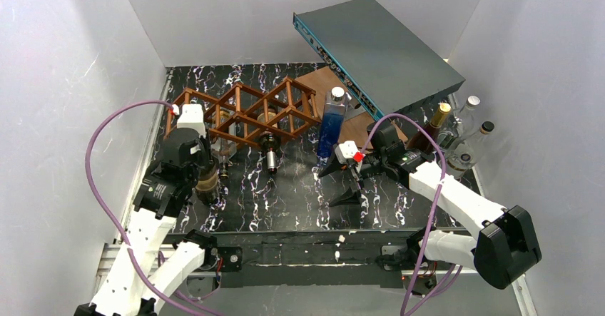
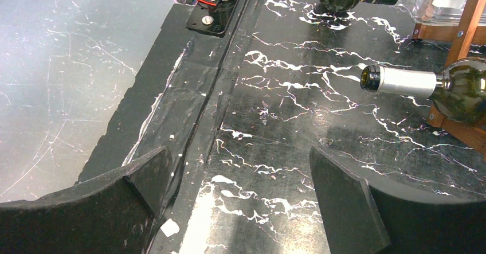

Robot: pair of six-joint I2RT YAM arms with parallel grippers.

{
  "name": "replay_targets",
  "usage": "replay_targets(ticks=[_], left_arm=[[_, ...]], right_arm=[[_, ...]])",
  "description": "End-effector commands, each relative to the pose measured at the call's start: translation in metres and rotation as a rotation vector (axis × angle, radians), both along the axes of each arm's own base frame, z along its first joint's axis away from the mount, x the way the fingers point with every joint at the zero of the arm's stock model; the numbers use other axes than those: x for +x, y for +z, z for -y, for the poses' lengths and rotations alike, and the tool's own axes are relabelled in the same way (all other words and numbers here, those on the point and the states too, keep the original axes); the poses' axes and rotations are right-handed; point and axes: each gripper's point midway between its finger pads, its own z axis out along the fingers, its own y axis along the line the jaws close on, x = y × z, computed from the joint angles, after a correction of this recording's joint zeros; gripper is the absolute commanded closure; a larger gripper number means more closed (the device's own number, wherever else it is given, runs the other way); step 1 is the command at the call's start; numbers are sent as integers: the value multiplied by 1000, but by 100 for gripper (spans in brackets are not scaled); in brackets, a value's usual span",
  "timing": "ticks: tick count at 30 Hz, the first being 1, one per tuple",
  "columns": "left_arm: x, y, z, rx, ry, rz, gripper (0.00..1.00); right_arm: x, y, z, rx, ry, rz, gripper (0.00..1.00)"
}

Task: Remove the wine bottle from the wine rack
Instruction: Place the wine bottle at the center of the board.

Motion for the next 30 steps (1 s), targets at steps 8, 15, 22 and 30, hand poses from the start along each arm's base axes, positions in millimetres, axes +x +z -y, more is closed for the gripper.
replay_targets(ticks=[8,15,22,30], left_arm=[[40,43,-59,5,306,223,100],[58,50,-87,-11,421,251,100],[67,48,-116,-23,514,258,100],[68,46,-145,9,618,249,100]], right_arm=[[5,6,8,26,-13,0,2],[4,7,8,28,-10,2,2],[3,6,8,30,-5,-2,2],[1,8,8,36,1,-2,2]])
